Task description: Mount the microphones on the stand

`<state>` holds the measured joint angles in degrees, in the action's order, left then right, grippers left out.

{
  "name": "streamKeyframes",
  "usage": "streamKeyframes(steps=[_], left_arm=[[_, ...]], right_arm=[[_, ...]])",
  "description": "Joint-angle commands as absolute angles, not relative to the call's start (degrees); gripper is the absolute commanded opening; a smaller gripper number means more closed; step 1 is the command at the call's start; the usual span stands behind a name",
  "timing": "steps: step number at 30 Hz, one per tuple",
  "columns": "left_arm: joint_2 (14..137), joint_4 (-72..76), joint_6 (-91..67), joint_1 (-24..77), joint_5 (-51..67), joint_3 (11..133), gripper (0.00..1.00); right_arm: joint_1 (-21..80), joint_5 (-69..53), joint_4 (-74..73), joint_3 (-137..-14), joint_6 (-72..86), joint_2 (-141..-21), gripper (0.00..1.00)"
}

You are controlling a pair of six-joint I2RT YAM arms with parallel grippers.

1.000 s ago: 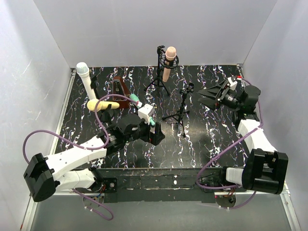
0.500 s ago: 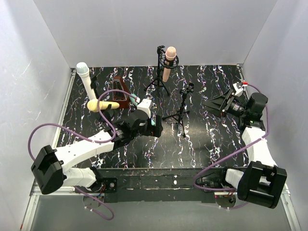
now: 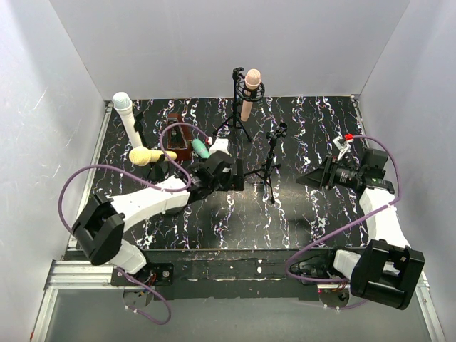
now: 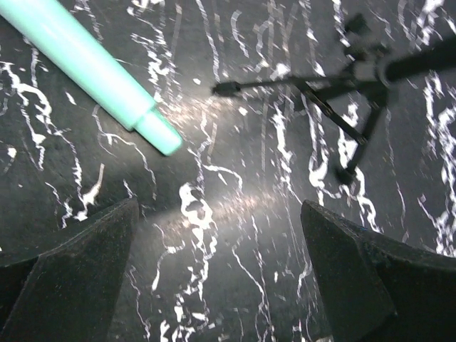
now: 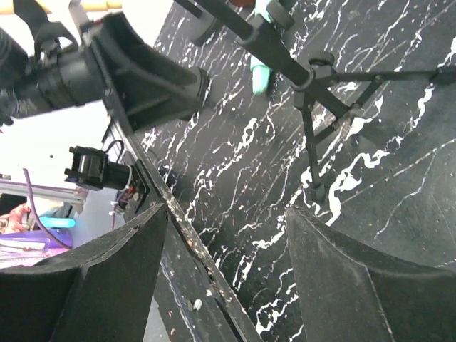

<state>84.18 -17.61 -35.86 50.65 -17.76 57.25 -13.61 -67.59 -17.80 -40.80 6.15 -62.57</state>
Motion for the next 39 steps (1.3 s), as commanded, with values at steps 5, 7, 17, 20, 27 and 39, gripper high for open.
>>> streamKeyframes(steps=[5, 7, 17, 20, 27, 39], left_arm=[[94.82, -24.68, -41.74, 44.83, -21.35, 66.26, 0.98], [98.07, -27.23, -43.67, 44.30, -24.07, 69.42, 0.98], [108.36, -31.02, -45.44, 39.82, -28.74, 76.98, 0.83], [111.79, -33.22, -45.62, 39.11, -27.95, 79.97, 0.74], [115.75, -33.84, -45.97, 37.88, -25.76, 82.00, 0.46], [108.21, -26.90, -42.90, 38.67, -14.68, 71.03, 0.01]], right_arm=[[-16.61, -70.66, -25.84, -42.80, -8.61, -63.28, 0.74], [-17.57, -71.45, -25.66, -42.45, -8.70, -63.02, 0.74], [-20.74, -74.00, -26.19, -42.36, -8.70, -62.58, 0.74], [-21.36, -74.35, -26.28, -42.36, -8.70, -62.58, 0.74], [-22.24, -74.71, -26.45, -42.28, -8.70, -62.40, 0.74], [-23.99, -75.50, -27.68, -42.45, -9.66, -61.61, 0.73]])
